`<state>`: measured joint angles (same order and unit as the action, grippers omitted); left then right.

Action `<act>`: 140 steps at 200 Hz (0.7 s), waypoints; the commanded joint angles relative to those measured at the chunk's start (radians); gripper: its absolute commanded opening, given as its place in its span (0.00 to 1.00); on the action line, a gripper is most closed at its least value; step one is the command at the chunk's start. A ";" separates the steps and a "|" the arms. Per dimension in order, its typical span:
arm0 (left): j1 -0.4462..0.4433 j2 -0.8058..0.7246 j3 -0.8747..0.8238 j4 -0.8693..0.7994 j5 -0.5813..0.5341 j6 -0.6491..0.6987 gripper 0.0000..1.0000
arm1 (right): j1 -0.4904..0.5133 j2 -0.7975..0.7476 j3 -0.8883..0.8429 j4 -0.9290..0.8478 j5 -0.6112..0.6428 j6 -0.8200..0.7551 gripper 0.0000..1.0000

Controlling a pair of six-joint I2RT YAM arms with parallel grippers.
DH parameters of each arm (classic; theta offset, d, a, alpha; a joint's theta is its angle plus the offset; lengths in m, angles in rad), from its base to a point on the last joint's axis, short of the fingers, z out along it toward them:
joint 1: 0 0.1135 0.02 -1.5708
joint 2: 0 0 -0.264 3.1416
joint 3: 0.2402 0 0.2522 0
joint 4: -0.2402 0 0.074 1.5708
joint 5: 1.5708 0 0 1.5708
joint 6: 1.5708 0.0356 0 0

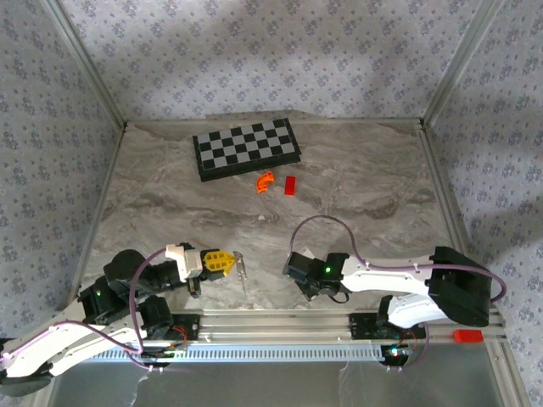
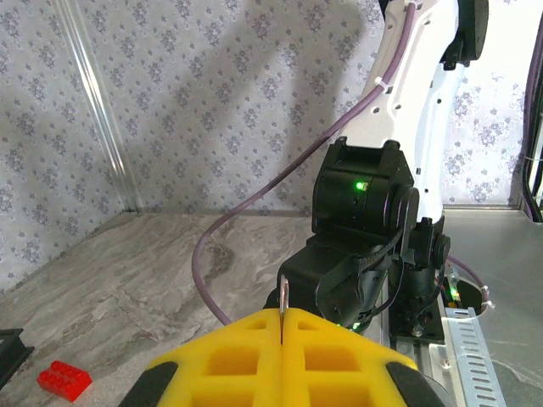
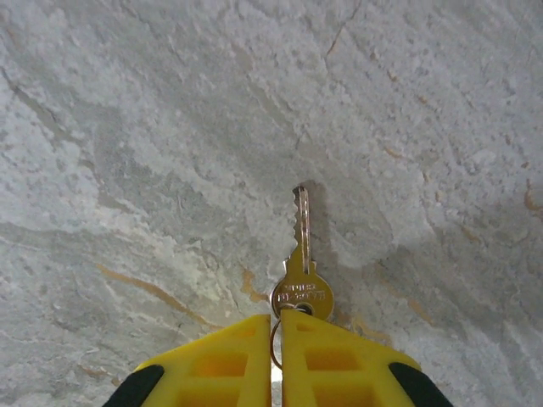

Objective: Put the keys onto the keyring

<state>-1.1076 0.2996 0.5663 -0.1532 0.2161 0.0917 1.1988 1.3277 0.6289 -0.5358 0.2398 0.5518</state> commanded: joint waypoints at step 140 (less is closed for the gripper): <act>-0.009 -0.036 0.005 0.063 0.014 -0.008 0.00 | 0.042 0.079 0.085 -0.133 0.084 0.044 0.26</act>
<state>-1.1084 0.2817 0.5663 -0.1478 0.2165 0.0917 1.2381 1.3800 0.6834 -0.6292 0.3038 0.5716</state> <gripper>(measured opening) 0.043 0.261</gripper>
